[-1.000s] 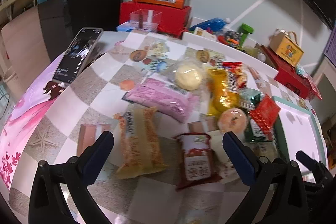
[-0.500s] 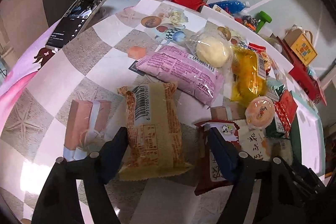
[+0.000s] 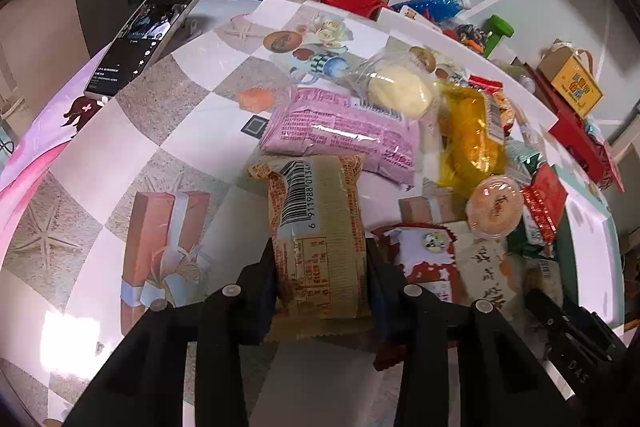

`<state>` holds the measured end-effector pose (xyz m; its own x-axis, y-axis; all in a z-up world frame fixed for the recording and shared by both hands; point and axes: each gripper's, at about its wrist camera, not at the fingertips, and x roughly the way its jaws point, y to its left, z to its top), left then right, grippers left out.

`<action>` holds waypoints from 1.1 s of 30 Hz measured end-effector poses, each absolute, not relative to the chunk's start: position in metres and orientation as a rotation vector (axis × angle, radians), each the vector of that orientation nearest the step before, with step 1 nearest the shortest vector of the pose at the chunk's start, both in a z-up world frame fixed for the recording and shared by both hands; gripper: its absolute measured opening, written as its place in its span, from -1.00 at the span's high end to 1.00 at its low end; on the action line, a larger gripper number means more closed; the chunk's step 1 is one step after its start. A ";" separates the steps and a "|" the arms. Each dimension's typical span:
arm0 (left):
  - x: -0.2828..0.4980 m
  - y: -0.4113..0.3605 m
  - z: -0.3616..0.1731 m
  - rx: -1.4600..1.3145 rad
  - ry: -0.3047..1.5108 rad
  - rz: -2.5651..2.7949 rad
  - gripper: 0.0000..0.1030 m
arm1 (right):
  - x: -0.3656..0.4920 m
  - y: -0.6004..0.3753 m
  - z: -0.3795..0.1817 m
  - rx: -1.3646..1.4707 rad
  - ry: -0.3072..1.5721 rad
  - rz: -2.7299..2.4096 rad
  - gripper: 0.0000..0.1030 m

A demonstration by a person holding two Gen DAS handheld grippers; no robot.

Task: Organize snacks
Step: 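Grasp the tan bread roll with the left tool while the right tool grasps the green-edged biscuit pack, then carry both snacks over the white tray and open both tools to drop them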

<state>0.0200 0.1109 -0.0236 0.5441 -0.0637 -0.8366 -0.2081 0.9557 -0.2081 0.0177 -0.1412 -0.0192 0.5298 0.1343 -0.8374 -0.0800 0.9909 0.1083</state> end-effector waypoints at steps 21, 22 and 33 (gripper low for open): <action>0.016 0.049 0.025 -0.224 0.878 -0.061 0.22 | 0.005 -0.179 0.026 0.126 0.808 0.071 -0.01; 0.018 0.042 0.027 -0.222 0.876 -0.082 0.22 | 0.005 -0.184 0.027 0.129 0.800 0.059 -0.01; 0.038 -0.056 0.047 -0.142 0.864 -0.320 0.22 | -0.005 -0.280 0.023 0.294 0.748 -0.249 -0.01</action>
